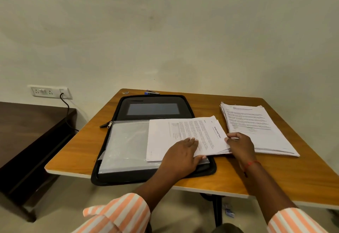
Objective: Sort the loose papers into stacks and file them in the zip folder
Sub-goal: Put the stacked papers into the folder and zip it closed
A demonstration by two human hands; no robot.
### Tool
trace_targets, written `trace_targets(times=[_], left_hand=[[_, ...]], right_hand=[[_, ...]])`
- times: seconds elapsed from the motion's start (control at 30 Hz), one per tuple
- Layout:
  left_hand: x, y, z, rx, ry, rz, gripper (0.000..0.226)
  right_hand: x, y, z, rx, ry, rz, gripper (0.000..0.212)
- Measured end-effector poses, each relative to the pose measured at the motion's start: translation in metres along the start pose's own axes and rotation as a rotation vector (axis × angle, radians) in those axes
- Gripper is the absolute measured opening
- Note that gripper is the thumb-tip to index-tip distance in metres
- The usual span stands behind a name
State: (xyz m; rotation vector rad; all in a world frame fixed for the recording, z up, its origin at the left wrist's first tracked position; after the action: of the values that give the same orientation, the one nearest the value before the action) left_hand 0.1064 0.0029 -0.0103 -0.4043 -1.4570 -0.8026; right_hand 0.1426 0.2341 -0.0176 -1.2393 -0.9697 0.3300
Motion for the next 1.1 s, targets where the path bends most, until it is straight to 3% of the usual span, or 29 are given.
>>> trace_targets(times=[0.23,0.4,0.67,1.0,1.1], left_hand=[[0.017,0.024,-0.006,-0.193,0.181,0.11,0.034],[0.012,0.038,-0.003,-0.242,0.237,0.109,0.034],[0.014,0.045,-0.004,-0.276,0.316,0.136,0.033],[0.019,0.041,-0.007,-0.272,0.395,0.062,0.023],[0.02,0.038,-0.006,-0.254,0.399,0.023,0.025]], right_hand=[[0.003,0.0,-0.014,0.061,0.049,0.015,0.017],[-0.025,-0.007,-0.031,0.114,-0.088,0.081,0.021],[-0.049,-0.02,-0.035,0.016,-0.3,0.187,0.022],[-0.086,-0.04,-0.037,-0.066,-0.455,0.078,0.032],[-0.095,-0.039,-0.033,-0.161,-0.465,0.058,0.023]])
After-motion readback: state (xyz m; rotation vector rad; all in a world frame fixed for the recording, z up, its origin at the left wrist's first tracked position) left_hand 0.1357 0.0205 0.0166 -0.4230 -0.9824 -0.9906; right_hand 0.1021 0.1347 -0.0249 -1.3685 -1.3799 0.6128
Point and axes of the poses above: each hand's wrist, its own z-axis towards the middle knuckle, its own x-axis out of the back of the hand, y = z × x, the point moved 10 cm from there along z, towards the middle knuckle, and after that the axes turned 4 degrees about -y, right-handed, at the moved point
